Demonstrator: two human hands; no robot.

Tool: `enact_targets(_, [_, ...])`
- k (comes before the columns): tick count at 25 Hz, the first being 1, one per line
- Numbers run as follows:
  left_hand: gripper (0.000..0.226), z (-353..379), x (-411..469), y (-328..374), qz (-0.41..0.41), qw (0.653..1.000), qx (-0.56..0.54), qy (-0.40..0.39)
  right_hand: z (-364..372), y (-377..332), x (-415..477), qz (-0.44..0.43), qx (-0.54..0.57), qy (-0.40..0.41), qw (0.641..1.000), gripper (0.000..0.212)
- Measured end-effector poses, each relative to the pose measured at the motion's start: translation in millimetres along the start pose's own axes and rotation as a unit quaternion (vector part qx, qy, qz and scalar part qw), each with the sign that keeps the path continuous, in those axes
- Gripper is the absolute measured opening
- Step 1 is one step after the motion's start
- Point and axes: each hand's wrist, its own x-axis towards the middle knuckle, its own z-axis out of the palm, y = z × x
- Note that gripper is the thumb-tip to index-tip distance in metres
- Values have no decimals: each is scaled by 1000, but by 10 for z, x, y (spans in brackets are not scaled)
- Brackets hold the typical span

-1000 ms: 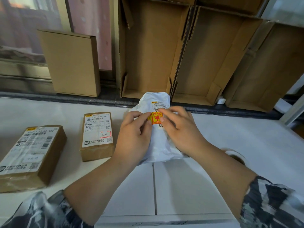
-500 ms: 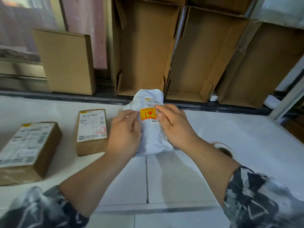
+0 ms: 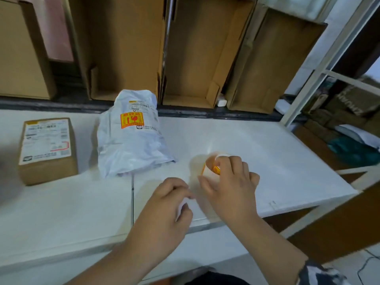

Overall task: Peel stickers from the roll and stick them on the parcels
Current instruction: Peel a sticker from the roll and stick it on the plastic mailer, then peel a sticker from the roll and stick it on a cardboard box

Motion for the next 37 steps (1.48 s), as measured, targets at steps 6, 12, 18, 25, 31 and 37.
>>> enact_targets(6, [72,312,594,186,-83,993,-54,-60,127,294,-122,-14,106,27,994,21])
enact_targets(12, [46,471,816,16,-47,978,-175,-99,129,348,-148,-17,213,20,977,15])
enact_targets(18, [36,510,767,-25,-42,968,-242,-41,178,388,-154,-15,253,64,965,9])
enact_targets(25, [20,488,748,6,-99,947,-305,-14,207,405,-144,-23,269,76,960,7])
enact_targets(31, [13,461,707,64,-59,963,-263,-18,197,400,-150,-18,267,64,961,4])
enact_targets(37, [15,440,719,17,-64,961,-267,-23,216,403,-154,-29,256,74,964,5])
